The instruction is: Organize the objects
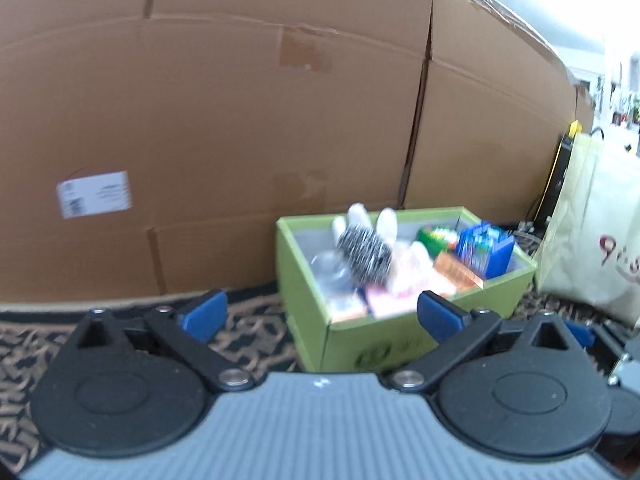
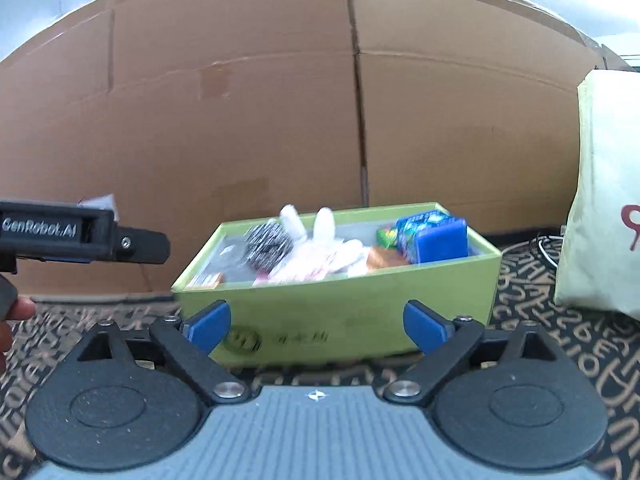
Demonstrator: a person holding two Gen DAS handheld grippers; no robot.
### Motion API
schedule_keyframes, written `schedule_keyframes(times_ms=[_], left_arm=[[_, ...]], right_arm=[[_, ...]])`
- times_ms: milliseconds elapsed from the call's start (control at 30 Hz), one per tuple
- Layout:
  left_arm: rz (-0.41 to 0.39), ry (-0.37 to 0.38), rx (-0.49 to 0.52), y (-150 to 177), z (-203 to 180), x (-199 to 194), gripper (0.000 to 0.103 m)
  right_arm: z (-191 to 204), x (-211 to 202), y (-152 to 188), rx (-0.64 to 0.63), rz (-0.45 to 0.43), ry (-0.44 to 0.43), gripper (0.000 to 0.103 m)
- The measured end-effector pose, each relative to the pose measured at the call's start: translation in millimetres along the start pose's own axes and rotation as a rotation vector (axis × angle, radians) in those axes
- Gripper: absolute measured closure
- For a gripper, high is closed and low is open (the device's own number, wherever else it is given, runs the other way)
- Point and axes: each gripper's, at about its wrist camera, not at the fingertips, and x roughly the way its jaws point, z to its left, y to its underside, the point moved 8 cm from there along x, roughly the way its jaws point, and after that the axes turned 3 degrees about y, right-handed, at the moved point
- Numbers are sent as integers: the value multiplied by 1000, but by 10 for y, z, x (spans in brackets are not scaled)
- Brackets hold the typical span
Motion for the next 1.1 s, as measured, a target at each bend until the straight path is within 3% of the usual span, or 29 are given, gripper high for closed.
schedule_keyframes(times_ms=[167, 367, 633, 867, 1100], left_arm=[[63, -55, -1, 329, 40, -299, 0], [99, -92, 8, 574, 15, -402, 0], [75, -91, 23, 551, 1, -441, 0], [135, -67, 9, 529, -104, -288, 0], [143, -87, 41, 479, -200, -251, 0]], right_arm=[[78, -215, 140, -55, 88, 32, 6], [61, -458, 227, -95, 113, 85, 4], [-53, -522, 212, -70, 113, 113, 4], [-107, -510, 207, -67, 119, 135, 4], [-90, -553, 138, -83, 100, 143, 4]])
